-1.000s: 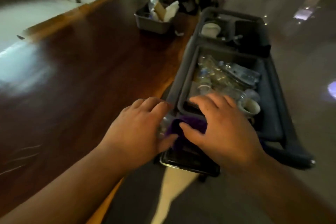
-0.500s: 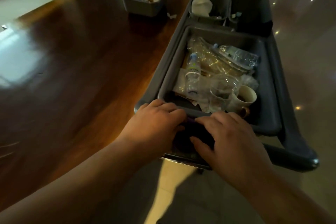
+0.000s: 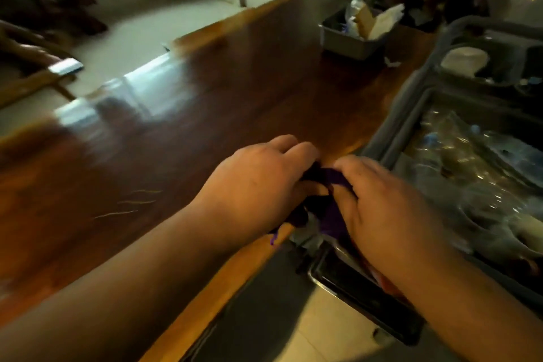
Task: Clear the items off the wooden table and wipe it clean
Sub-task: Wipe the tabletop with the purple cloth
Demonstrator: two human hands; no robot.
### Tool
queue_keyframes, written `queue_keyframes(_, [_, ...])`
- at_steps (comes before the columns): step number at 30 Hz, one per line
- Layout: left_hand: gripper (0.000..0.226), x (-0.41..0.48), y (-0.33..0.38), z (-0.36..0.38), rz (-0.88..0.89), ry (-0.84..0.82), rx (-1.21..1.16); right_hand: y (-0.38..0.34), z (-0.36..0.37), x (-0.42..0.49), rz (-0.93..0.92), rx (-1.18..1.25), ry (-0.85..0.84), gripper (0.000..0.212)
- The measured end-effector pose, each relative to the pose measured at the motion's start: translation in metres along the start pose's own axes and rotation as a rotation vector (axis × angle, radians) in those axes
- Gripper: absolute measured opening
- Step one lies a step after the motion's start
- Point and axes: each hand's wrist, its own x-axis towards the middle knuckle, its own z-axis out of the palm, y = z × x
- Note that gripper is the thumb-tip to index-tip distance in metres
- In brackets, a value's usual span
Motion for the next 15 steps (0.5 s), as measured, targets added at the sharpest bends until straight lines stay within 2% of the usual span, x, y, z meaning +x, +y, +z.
queue_keyframes(3, [0.048, -0.036, -0.039, -0.039, -0.12, -0.007, 0.097, -0.056, 0.009, 0.03, -0.114, 0.02, -0.049, 0.021])
queue_keyframes(7, [0.028, -0.104, -0.086, -0.082, -0.238, 0.03, 0.272, -0.142, 0.031, 0.051, -0.251, 0.06, -0.107, 0.024])
queue_keyframes(15, [0.029, -0.278, -0.148, -0.139, -0.551, 0.167, 0.375, -0.322, 0.094, 0.047, -0.66, 0.099, -0.063, 0.016])
